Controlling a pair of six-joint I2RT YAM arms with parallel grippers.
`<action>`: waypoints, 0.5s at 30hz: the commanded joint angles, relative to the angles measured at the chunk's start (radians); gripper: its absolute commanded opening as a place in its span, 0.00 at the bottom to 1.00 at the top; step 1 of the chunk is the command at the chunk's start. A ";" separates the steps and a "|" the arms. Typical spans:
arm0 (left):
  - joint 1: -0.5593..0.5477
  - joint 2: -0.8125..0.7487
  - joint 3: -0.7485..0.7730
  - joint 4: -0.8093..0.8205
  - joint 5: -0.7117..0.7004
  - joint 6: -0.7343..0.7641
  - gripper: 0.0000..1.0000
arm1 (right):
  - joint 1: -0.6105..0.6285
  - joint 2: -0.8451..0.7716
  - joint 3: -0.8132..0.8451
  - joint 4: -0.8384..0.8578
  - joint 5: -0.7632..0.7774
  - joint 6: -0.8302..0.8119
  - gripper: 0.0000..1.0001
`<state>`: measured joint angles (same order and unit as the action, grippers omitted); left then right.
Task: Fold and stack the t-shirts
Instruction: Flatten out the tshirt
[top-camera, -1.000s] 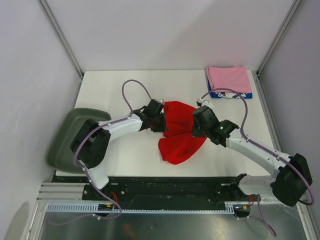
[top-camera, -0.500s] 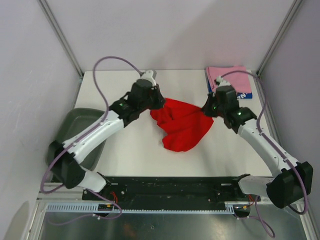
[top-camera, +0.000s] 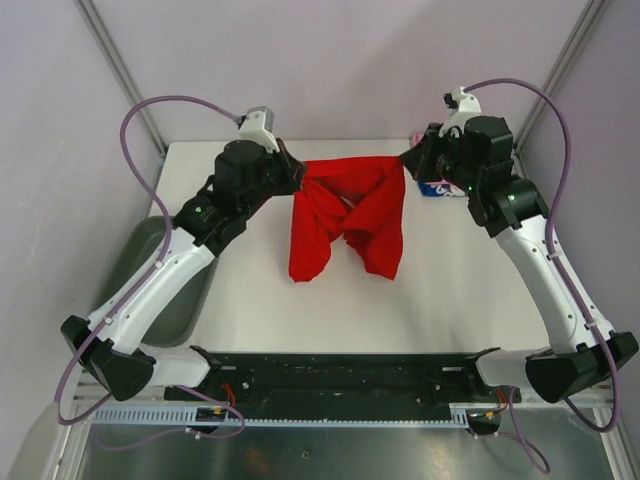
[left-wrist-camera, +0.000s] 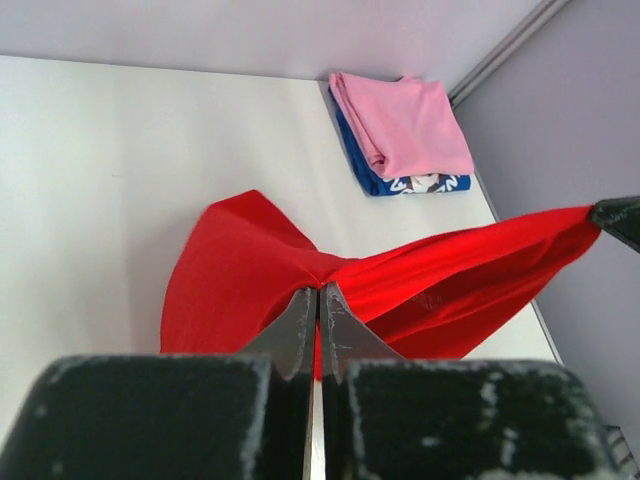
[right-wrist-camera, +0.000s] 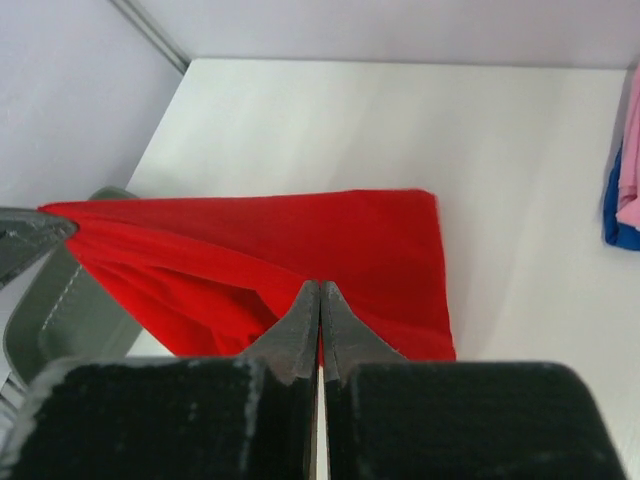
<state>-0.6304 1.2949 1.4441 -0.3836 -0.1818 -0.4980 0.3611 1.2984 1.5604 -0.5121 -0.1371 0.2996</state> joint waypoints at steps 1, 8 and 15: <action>0.078 -0.067 0.009 -0.054 -0.094 0.037 0.00 | -0.028 -0.012 0.015 -0.051 0.101 -0.045 0.00; 0.117 -0.071 -0.045 -0.058 -0.003 0.037 0.00 | -0.020 -0.067 -0.131 -0.066 0.046 0.003 0.00; 0.133 -0.065 -0.153 -0.057 0.113 0.024 0.00 | 0.059 -0.135 -0.414 -0.058 0.051 0.115 0.08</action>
<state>-0.5053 1.2457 1.3342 -0.4595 -0.1444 -0.4881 0.3592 1.2213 1.2850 -0.5751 -0.0883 0.3290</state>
